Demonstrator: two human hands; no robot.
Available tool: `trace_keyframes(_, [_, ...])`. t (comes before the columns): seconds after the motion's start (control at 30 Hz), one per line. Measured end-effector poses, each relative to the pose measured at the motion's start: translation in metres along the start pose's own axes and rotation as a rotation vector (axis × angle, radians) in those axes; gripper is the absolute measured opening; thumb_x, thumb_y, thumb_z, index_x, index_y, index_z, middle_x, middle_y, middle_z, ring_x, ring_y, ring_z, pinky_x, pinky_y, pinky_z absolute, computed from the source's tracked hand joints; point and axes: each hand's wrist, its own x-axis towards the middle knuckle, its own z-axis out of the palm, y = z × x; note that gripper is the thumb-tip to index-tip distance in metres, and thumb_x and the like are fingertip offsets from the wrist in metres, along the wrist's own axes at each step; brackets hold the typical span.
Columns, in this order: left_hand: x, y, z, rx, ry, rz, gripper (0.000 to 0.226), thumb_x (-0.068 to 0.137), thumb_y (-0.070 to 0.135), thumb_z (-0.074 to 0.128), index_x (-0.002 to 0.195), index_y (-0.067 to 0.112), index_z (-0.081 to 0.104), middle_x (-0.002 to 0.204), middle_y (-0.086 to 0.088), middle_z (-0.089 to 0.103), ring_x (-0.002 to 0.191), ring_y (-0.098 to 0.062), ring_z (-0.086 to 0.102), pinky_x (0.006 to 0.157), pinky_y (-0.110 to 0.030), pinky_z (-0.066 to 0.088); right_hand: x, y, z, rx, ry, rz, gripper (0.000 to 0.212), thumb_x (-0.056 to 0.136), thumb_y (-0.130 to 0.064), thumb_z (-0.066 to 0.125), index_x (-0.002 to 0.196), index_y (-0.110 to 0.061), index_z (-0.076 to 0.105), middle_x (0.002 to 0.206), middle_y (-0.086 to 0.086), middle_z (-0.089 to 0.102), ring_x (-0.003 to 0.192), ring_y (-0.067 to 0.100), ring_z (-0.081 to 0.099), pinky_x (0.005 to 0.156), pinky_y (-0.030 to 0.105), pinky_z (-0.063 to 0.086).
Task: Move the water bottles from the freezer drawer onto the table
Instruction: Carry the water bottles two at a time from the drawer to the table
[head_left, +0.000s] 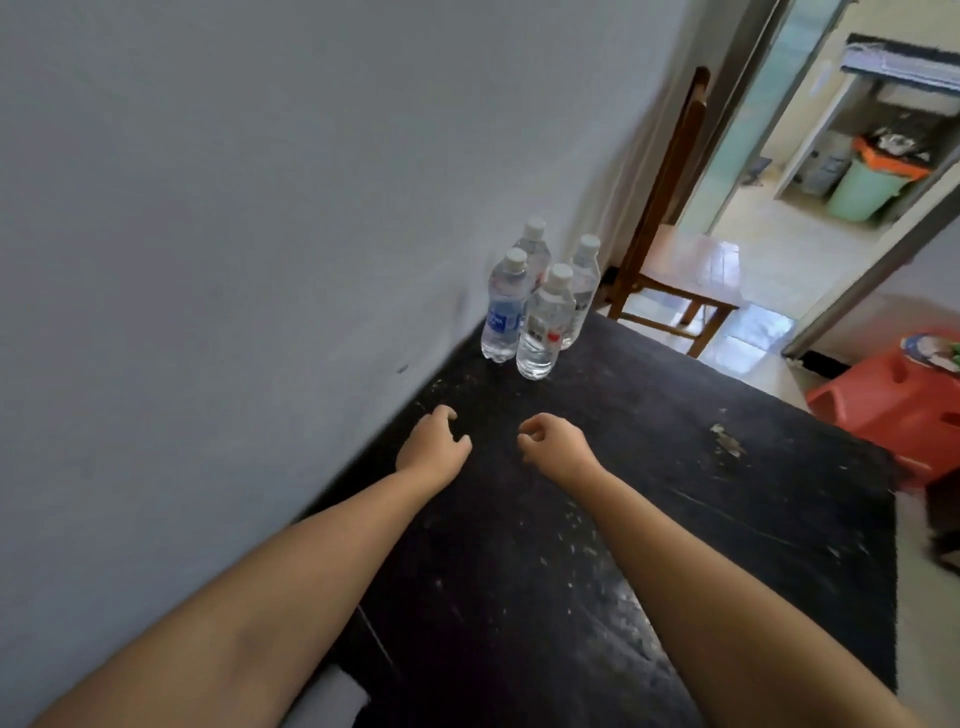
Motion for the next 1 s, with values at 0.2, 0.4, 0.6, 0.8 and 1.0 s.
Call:
trace_keyframes(0.2, [-0.098, -0.069, -0.031, -0.019, 0.171, -0.152, 0.041, 0.091, 0.029, 0.056, 0.129, 0.014, 0.048, 0.116, -0.007, 0.06, 0.104, -0.024, 0.059, 0.086, -0.038, 0.049, -0.062, -0.025, 0.055, -0.127, -0.18, -0.205, 0.009, 0.088, -0.02, 0.056, 0.094, -0.018, 0.062, 0.1, 0.01, 0.071, 0.092, 0.027, 0.068, 0.087, 0.038, 0.055])
trace_keyframes(0.4, [-0.199, -0.153, -0.075, -0.108, 0.371, -0.35, 0.037, 0.088, 0.028, 0.058, 0.121, 0.013, 0.054, 0.118, -0.009, 0.062, 0.11, -0.028, 0.057, 0.092, -0.039, 0.048, -0.125, -0.078, 0.127, -0.327, -0.386, -0.446, 0.013, 0.088, -0.018, 0.055, 0.093, -0.011, 0.064, 0.098, 0.014, 0.071, 0.089, 0.032, 0.069, 0.085, 0.044, 0.056])
trace_keyframes(0.6, [-0.309, -0.238, -0.109, -0.173, 0.547, -0.557, 0.039, 0.091, 0.033, 0.056, 0.125, 0.017, 0.05, 0.12, -0.007, 0.059, 0.108, -0.025, 0.058, 0.09, -0.038, 0.049, -0.205, -0.138, 0.219, -0.584, -0.576, -0.744, 0.023, 0.092, -0.025, 0.05, 0.105, -0.013, 0.064, 0.109, 0.011, 0.067, 0.098, 0.03, 0.064, 0.081, 0.035, 0.053])
trace_keyframes(0.8, [-0.462, -0.326, -0.129, -0.239, 0.731, -0.816, 0.037, 0.092, 0.034, 0.055, 0.125, 0.017, 0.05, 0.117, -0.005, 0.06, 0.102, -0.023, 0.06, 0.086, -0.037, 0.052, -0.335, -0.183, 0.337, -0.727, -0.713, -1.053, 0.031, 0.093, -0.033, 0.049, 0.116, -0.018, 0.063, 0.119, 0.006, 0.065, 0.104, 0.024, 0.062, 0.086, 0.035, 0.052])
trace_keyframes(1.0, [-0.607, -0.382, -0.122, -0.406, 0.948, -1.057, 0.035, 0.091, 0.028, 0.054, 0.122, 0.014, 0.052, 0.106, -0.006, 0.06, 0.095, -0.024, 0.06, 0.087, -0.038, 0.051, -0.466, -0.202, 0.425, -0.805, -0.877, -1.36, 0.028, 0.091, -0.031, 0.049, 0.11, -0.017, 0.064, 0.115, 0.004, 0.067, 0.103, 0.023, 0.062, 0.083, 0.034, 0.051])
